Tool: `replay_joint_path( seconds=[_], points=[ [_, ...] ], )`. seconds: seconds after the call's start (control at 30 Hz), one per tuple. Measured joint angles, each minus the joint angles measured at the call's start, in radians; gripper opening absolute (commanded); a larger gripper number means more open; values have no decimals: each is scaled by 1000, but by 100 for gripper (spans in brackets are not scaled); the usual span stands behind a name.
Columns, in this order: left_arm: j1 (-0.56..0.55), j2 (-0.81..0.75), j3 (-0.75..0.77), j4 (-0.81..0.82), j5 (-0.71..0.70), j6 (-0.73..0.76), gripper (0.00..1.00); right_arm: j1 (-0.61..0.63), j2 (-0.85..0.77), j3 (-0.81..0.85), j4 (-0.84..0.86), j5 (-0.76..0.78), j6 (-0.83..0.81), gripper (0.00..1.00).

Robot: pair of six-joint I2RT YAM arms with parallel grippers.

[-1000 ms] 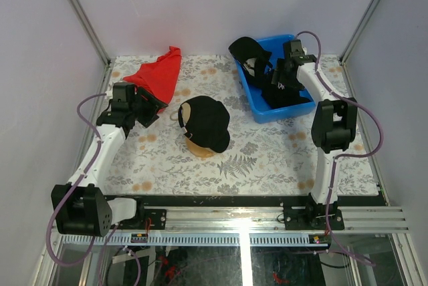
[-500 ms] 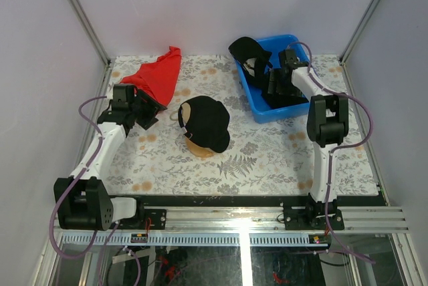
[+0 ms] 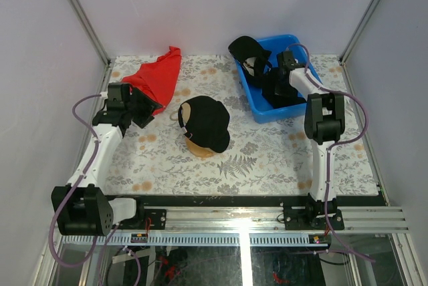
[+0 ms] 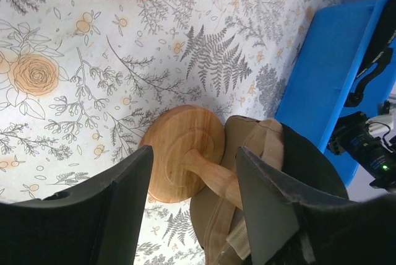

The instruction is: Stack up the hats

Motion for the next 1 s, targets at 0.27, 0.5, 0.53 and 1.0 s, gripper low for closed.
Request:
replay_joint_path(
  seconds=[0.27, 0.5, 0.53, 1.0],
  points=[
    [0, -73, 114, -84, -13, 10, 55, 0, -174, -188, 9, -11, 50, 0],
    [0, -118, 232, -96, 35, 11, 55, 0, -432, -265, -10, -37, 122, 0],
    [0, -125, 243, -95, 47, 11, 55, 0, -463, -264, -10, -39, 132, 0],
    [-164, -122, 388, 11, 180, -28, 56, 0, -752, -302, 14, -180, 398, 0]
  ],
)
